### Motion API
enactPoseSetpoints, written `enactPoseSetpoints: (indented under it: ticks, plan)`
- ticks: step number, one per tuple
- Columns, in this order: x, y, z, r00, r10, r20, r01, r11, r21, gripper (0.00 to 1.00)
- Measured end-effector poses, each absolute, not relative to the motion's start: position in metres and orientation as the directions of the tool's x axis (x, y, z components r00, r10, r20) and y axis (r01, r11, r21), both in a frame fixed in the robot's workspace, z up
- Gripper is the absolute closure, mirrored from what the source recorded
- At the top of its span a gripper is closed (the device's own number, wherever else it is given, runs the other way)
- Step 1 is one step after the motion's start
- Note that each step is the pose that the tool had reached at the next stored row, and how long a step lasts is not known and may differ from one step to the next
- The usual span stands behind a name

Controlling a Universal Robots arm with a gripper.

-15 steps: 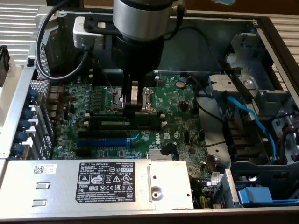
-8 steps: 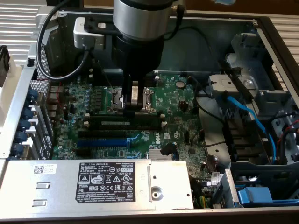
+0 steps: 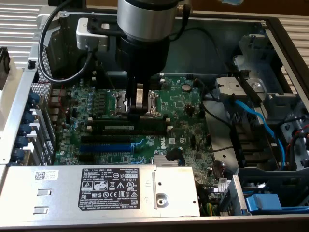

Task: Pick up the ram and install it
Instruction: 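Press down the ram until it locks into place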

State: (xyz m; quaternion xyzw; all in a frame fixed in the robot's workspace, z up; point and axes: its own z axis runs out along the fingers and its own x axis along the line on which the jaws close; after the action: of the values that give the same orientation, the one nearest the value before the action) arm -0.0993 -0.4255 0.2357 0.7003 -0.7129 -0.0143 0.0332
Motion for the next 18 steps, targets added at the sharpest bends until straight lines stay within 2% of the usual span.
enactPoseSetpoints:
  ticks: [18]
  plan:
    - [-0.0971,-0.4253,0.2348,-0.017,-0.999,0.027,-0.998,0.019,0.066,0.90]
